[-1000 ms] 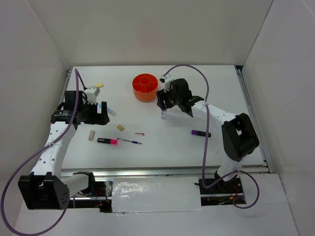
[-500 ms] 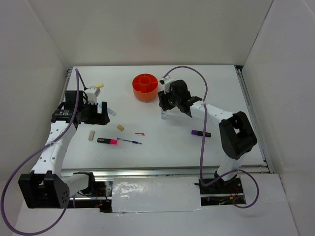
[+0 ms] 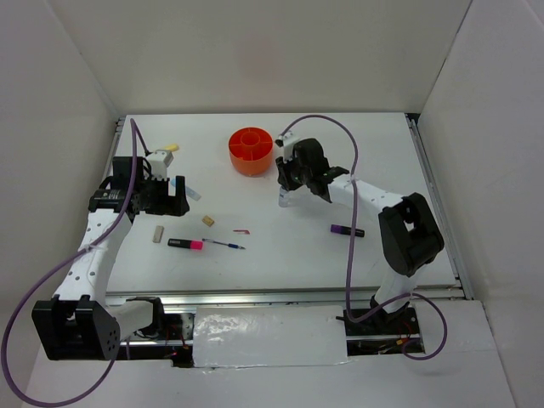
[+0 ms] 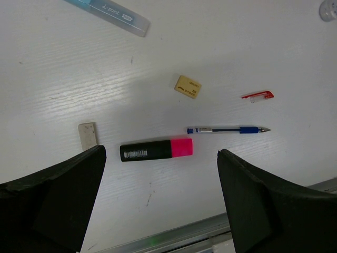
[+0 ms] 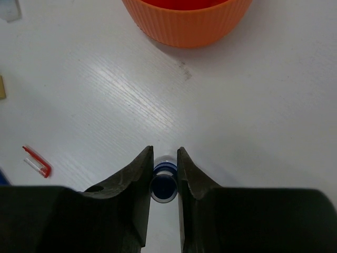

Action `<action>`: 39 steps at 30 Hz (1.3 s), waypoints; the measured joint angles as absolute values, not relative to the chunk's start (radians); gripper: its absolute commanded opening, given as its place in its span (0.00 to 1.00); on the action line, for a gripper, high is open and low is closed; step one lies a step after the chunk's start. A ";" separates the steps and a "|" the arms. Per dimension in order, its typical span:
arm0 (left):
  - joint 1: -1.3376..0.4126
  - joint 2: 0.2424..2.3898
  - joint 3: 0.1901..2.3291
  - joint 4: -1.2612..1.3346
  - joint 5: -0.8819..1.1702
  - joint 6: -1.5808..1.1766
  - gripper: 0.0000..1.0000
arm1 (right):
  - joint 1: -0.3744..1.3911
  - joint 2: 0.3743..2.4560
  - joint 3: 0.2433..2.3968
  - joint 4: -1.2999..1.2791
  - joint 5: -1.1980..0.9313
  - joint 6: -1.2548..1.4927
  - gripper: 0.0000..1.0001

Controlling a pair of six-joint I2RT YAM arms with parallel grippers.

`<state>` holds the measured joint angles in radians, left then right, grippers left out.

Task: Sort the stationery into containers
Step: Pick up the stationery from the center of the board, then place the stationery in the storage box.

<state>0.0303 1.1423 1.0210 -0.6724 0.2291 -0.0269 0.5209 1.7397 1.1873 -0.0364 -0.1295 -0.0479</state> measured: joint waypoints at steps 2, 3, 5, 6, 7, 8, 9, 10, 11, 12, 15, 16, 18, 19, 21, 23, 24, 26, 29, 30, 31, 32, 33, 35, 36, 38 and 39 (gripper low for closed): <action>0.030 1.142 1.021 -0.672 0.229 -0.027 0.99 | 0.521 1.735 1.198 -0.063 -0.126 -0.063 0.00; 0.030 1.142 1.021 -0.672 0.229 -0.027 0.99 | 0.521 1.731 1.211 -0.086 -0.124 -0.075 0.00; 0.030 1.142 1.021 -0.671 0.229 -0.027 0.99 | 0.521 1.729 1.260 -0.133 -0.122 -0.100 0.00; 0.030 1.142 1.021 -0.671 0.229 -0.027 0.99 | 0.521 1.728 1.294 -0.155 -0.123 -0.112 0.00; 0.030 1.142 1.021 -0.670 0.229 -0.027 0.99 | 0.521 1.728 1.340 -0.177 -0.124 -0.126 0.00; 0.030 1.142 1.021 -0.669 0.229 -0.027 0.99 | 0.521 1.728 1.377 -0.184 -0.124 -0.136 0.00; 0.030 1.142 1.021 -0.667 0.229 -0.027 0.99 | 0.521 1.728 1.428 -0.203 -0.124 -0.149 0.00; 0.030 1.142 1.021 -0.665 0.229 -0.027 0.99 | 0.521 1.728 1.476 -0.207 -0.124 -0.158 0.00; 0.030 1.142 1.021 -0.664 0.229 -0.027 0.99 | 0.521 1.728 1.516 -0.204 -0.124 -0.167 0.00; 0.030 1.142 1.021 -0.663 0.229 -0.027 0.99 | 0.521 1.729 1.565 -0.209 -0.123 -0.175 0.00; 0.030 1.142 1.021 -0.660 0.230 -0.027 0.99 | 0.521 1.760 1.714 -0.203 -0.124 -0.189 0.00; 0.030 1.143 1.021 -0.658 0.231 -0.027 0.99 | 0.521 1.783 1.770 -0.197 -0.124 -0.192 0.00; 0.030 1.144 1.021 -0.656 0.233 -0.027 0.99 | 0.521 1.830 1.856 -0.179 -0.124 -0.194 0.00; 0.030 1.145 1.021 -0.656 0.234 -0.027 0.99 | 0.521 1.863 1.902 -0.167 -0.124 -0.196 0.00; 0.030 1.150 1.021 -0.651 0.234 -0.027 0.99 | 0.521 1.930 1.981 -0.163 -0.127 -0.195 0.00; 0.030 1.157 1.021 -0.650 0.235 -0.027 0.99 | 0.521 2.006 2.053 -0.162 -0.128 -0.191 0.00; 0.030 1.161 1.021 -0.650 0.236 -0.027 0.99 | 0.521 2.041 2.078 -0.159 -0.128 -0.187 0.00; 0.030 1.167 1.021 -0.650 0.236 -0.027 0.99 | 0.521 2.096 2.100 -0.156 -0.127 -0.181 0.00; 0.030 1.171 1.021 -0.648 0.237 -0.027 0.99 | 0.521 2.154 2.100 -0.160 -0.126 -0.177 0.00; 0.030 1.171 1.021 -0.645 0.238 -0.027 0.99 | 0.522 2.167 2.100 -0.165 -0.126 -0.176 0.00; 0.030 1.172 1.021 -0.642 0.239 -0.027 0.99 | 0.522 2.177 2.100 -0.169 -0.126 -0.176 0.00; 0.030 1.174 1.021 -0.638 0.239 -0.027 0.99 | 0.522 2.182 2.100 -0.169 -0.126 -0.176 0.00; 0.030 1.176 1.021 -0.634 0.241 -0.027 0.99 | 0.522 2.183 2.100 -0.170 -0.126 -0.176 0.00; 0.030 1.180 1.021 -0.627 0.241 -0.027 0.99 | 0.524 2.183 2.100 -0.165 -0.127 -0.176 0.00; 0.030 1.181 1.021 -0.624 0.241 -0.027 0.99 | 0.525 2.183 2.100 -0.158 -0.127 -0.176 0.00; 0.030 1.185 1.021 -0.621 0.241 -0.027 0.99 | 0.528 2.183 2.099 -0.152 -0.128 -0.175 0.00; 0.030 1.187 1.021 -0.620 0.241 -0.027 0.99 | 0.530 2.183 2.097 -0.152 -0.128 -0.175 0.00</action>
<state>0.0303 1.1873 1.0206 -0.6197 0.2409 -0.0265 0.5301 2.1830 2.0972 -0.1516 -0.1280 -0.1749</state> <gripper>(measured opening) 0.993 0.283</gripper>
